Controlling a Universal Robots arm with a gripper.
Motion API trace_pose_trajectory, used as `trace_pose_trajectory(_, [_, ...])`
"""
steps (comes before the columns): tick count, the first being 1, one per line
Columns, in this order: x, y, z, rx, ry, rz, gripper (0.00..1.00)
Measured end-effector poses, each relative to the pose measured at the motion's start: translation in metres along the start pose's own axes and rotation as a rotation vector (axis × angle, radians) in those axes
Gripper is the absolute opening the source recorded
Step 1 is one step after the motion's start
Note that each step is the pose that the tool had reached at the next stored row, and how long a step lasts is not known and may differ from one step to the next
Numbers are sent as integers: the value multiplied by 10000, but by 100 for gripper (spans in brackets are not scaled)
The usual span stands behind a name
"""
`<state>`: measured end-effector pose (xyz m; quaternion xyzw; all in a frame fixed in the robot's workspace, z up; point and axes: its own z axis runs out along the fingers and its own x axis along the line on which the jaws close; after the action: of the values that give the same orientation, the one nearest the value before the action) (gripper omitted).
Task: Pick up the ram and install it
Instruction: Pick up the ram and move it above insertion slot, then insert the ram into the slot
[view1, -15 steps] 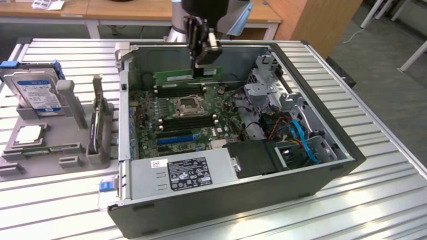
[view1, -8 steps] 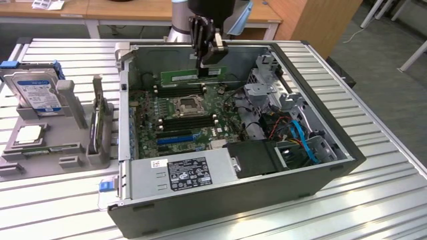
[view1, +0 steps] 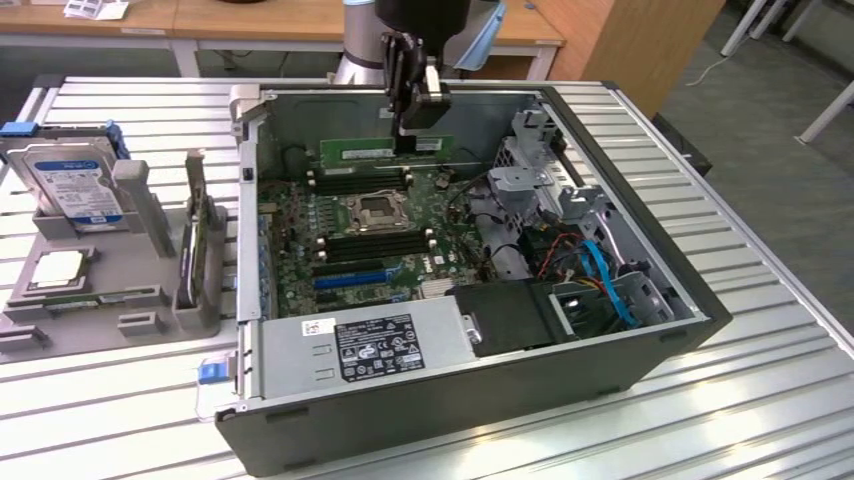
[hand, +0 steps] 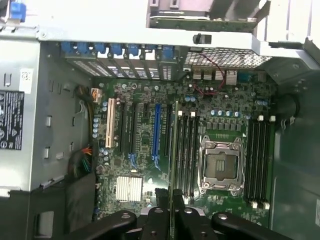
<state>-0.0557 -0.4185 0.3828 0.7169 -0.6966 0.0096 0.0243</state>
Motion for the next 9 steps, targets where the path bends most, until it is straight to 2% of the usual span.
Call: trace_pose_trajectory(9, [-2, 0, 0, -1, 0, 0, 14])
